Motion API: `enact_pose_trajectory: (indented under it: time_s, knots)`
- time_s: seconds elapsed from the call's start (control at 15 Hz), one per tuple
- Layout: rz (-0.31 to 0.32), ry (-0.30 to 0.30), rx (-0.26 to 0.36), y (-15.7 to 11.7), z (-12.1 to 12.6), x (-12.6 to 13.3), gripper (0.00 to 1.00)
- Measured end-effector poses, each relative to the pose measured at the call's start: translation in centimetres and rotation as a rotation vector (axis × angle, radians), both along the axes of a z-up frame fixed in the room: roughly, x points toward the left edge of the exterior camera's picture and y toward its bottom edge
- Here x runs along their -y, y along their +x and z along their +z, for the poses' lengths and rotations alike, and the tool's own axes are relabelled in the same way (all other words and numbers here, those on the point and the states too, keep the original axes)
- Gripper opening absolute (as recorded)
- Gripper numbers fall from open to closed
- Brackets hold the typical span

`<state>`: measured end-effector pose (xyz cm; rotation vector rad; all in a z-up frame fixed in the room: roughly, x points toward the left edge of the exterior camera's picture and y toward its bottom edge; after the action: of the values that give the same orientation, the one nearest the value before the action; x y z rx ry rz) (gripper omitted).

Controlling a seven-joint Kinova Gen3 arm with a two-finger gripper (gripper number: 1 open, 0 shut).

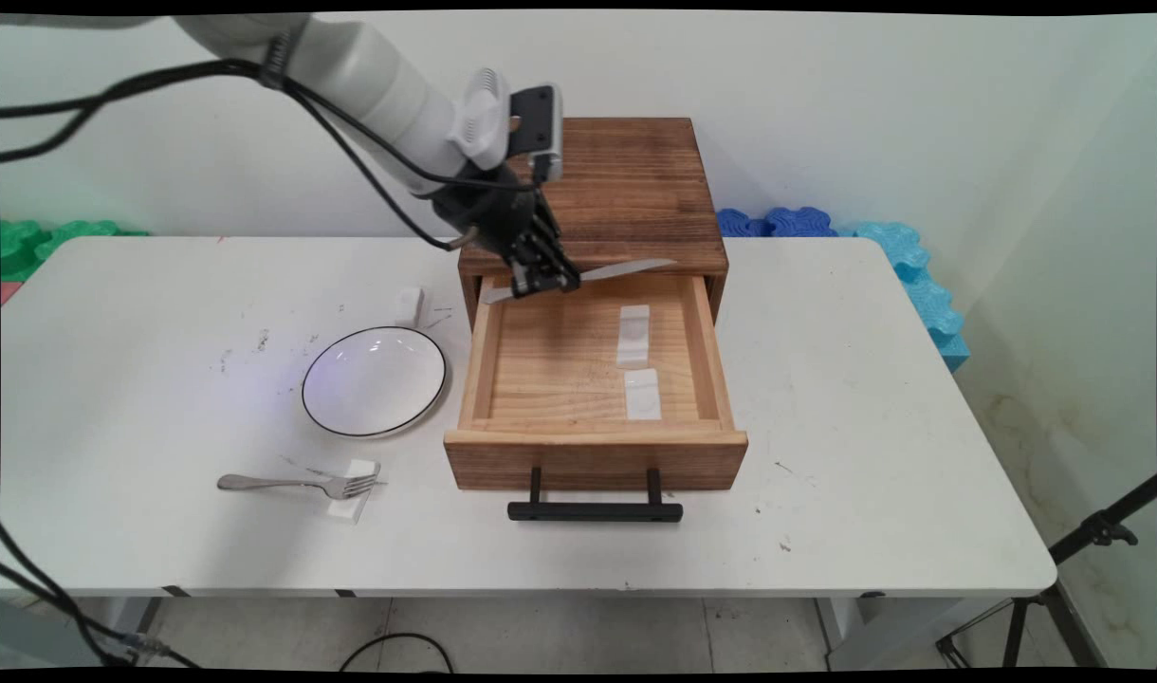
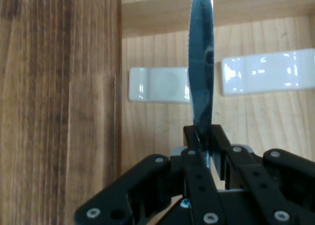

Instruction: Place the picked object into the drawer

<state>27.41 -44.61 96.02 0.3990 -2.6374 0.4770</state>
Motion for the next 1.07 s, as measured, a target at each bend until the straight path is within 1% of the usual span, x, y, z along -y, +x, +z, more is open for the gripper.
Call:
enact_pose_trajectory:
  time_s: [0.47,1.07]
  knots:
    - [0.027,0.005,0.001,-2.4,-2.5,2.3,0.0]
    - [0.048,0.026,0.017,-4.1,-5.9,4.0,0.0]
